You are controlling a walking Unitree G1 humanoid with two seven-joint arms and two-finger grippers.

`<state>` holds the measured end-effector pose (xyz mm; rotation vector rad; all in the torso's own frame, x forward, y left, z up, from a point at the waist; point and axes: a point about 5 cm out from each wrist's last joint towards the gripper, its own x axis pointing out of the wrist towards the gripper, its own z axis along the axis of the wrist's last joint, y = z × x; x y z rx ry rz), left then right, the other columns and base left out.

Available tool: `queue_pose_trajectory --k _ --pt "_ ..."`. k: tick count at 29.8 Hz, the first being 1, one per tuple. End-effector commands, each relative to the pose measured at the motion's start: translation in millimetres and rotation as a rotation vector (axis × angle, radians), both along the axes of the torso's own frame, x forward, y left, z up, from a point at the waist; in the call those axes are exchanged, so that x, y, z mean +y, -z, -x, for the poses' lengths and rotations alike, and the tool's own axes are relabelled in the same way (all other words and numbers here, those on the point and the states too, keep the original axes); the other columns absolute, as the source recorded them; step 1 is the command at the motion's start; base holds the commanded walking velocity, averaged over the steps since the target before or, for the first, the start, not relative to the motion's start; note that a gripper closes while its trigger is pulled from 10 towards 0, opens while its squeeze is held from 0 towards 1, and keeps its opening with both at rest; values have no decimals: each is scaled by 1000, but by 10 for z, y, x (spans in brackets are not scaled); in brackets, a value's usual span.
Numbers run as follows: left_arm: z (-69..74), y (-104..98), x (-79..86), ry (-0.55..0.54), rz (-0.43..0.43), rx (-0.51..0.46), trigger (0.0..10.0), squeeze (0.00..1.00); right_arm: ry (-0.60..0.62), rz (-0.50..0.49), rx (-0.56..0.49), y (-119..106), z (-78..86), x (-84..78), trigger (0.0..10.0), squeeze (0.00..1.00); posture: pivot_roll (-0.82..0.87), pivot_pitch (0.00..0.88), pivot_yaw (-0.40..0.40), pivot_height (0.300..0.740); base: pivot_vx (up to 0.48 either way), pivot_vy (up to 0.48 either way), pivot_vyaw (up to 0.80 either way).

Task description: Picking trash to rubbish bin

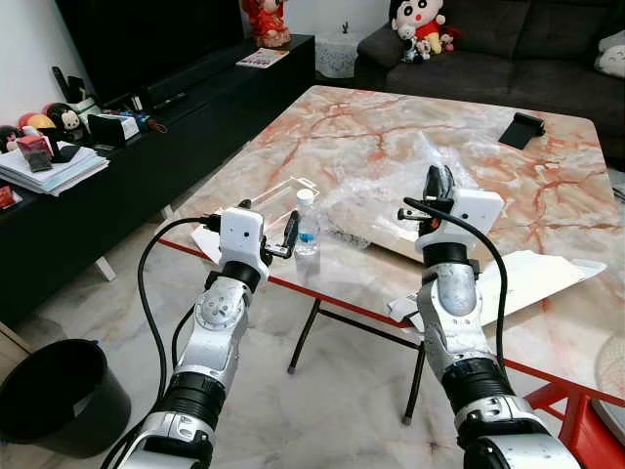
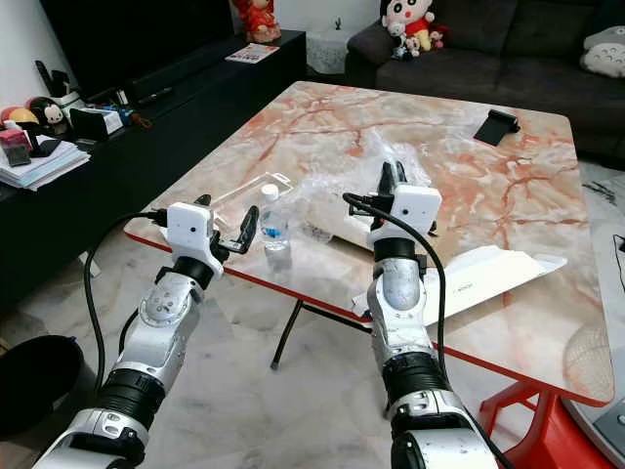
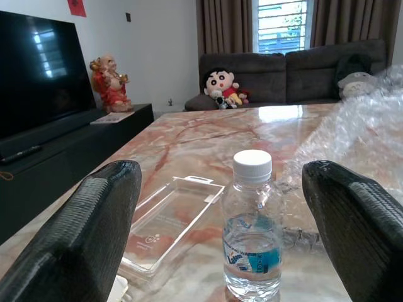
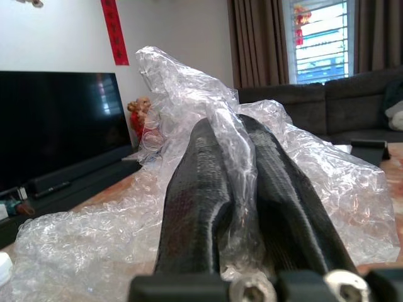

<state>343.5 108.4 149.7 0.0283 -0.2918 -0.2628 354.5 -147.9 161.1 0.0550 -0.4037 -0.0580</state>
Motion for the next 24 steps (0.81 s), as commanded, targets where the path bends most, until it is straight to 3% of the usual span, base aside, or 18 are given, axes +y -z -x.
queue_pose_trajectory --k 1,8,16,24 --pt "-8 -15 16 -7 -13 -12 10000 0 6 9 -4 -32 -6 -23 10000 0 -16 0 45 740 0 0 0" --pt "-1 2 5 -1 -15 -8 10000 0 15 12 3 -15 2 -52 10000 0 -16 0 45 740 0 0 0" --pt "4 23 8 -2 -18 -1 10000 0 -10 8 10 4 9 34 10000 0 -12 0 44 740 0 0 0" --pt "7 33 7 -4 -17 1 10000 0 -13 10 15 7 6 25 10000 0 -13 0 42 740 -298 0 0"
